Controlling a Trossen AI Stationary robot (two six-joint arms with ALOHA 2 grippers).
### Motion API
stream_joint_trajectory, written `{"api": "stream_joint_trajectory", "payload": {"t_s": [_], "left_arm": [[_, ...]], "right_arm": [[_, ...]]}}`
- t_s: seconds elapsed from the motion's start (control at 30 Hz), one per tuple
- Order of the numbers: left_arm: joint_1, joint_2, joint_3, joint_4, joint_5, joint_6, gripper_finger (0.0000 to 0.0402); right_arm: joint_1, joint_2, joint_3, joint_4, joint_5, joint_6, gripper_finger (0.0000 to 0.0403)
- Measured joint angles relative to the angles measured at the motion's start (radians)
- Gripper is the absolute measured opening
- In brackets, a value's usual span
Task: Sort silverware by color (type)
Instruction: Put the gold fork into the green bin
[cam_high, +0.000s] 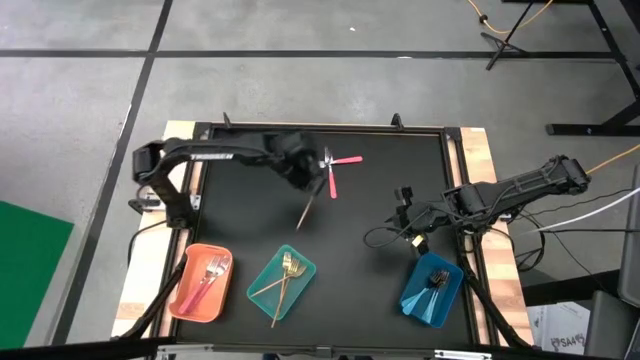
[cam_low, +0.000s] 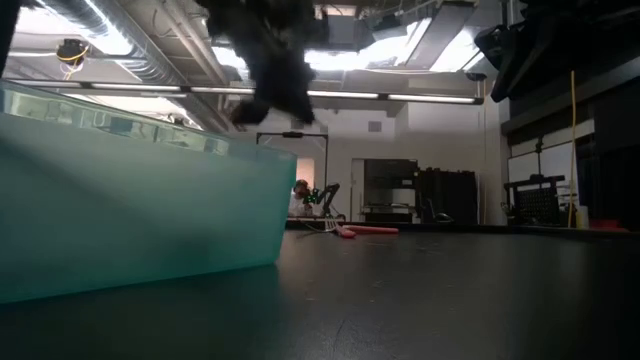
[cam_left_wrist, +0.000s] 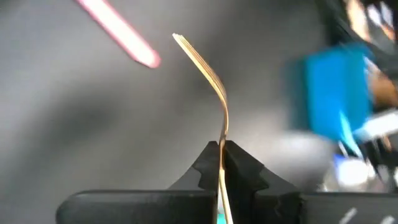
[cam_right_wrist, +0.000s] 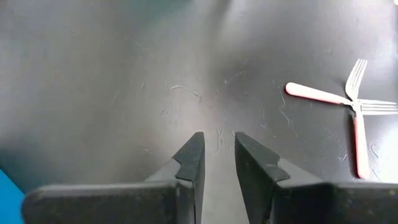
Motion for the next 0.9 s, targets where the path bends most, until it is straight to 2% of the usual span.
{"api": "stream_joint_trajectory", "payload": {"t_s": [0.27,0.53,0.73,0.9], "left_arm": [[-0.291,-0.055,0.000,0.000,0.029,-0.008,0.0004],[-0.533,-0.002,0.000,-0.001,0.022,-0.281,0.0004],[-0.627,0.065,0.001,-0.020,0.025,-0.463,0.0004],[-0.632,0.131,0.001,-0.065,0.053,-0.523,0.0004]], "right_arm": [[0.000,0.000,0.000,0.014,0.001,0.000,0.0076],[0.000,0.000,0.000,0.117,0.002,-0.017,0.0076],[0.000,0.000,0.000,0.200,0.003,-0.110,0.0076],[0.000,0.000,0.000,0.246,0.003,-0.184,0.0076]]}}
